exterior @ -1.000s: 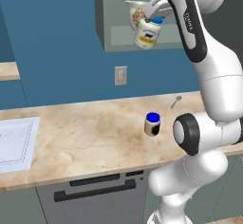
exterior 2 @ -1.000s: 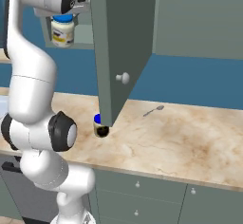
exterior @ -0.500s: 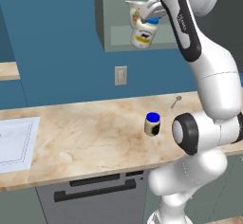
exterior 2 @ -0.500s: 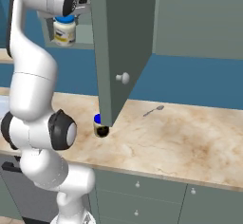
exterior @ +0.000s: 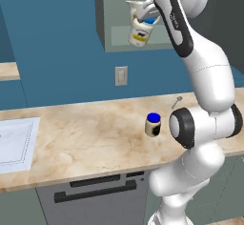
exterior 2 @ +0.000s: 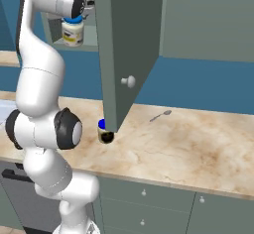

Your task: Pick the mayonnaise and mayonnaise from the counter and place them in the cabinet.

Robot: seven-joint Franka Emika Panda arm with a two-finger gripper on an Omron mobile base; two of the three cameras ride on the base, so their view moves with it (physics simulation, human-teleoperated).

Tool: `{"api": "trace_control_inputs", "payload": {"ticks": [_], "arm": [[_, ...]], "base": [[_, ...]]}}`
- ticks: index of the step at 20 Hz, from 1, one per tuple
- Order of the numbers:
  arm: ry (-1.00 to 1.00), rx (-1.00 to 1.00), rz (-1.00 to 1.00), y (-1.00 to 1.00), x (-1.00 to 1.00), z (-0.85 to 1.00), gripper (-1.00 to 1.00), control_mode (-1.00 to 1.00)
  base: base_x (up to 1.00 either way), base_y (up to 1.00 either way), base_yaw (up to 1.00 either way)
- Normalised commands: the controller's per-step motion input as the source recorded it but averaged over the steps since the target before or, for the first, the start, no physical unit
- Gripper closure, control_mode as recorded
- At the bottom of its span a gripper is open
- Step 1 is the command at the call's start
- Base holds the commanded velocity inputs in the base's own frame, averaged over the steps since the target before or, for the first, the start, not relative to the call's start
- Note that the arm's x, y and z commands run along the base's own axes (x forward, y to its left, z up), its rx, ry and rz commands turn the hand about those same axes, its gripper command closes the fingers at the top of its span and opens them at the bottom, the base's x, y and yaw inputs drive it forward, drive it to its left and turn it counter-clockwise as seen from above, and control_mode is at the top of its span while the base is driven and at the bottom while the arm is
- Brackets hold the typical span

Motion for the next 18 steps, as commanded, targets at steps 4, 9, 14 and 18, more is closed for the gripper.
{"api": "trace_control_inputs", "payload": {"ticks": [4, 9, 14, 18], "arm": [[0.0, 0.0, 0.0, 0.0, 0.39, 0.0, 1.0, -1.0], [0.0, 0.0, 0.0, 0.0, 0.42, 0.0, 1.0, -1.0], [0.0, 0.0, 0.0, 0.0, 0.41, 0.0, 1.0, -1.0], [0.0, 0.0, 0.0, 0.04, 0.41, -0.05, 1.0, -1.0]], "base": [[0.0, 0.0, 0.0], [0.0, 0.0, 0.0], [0.0, 0.0, 0.0], [0.0, 0.0, 0.0]]}}
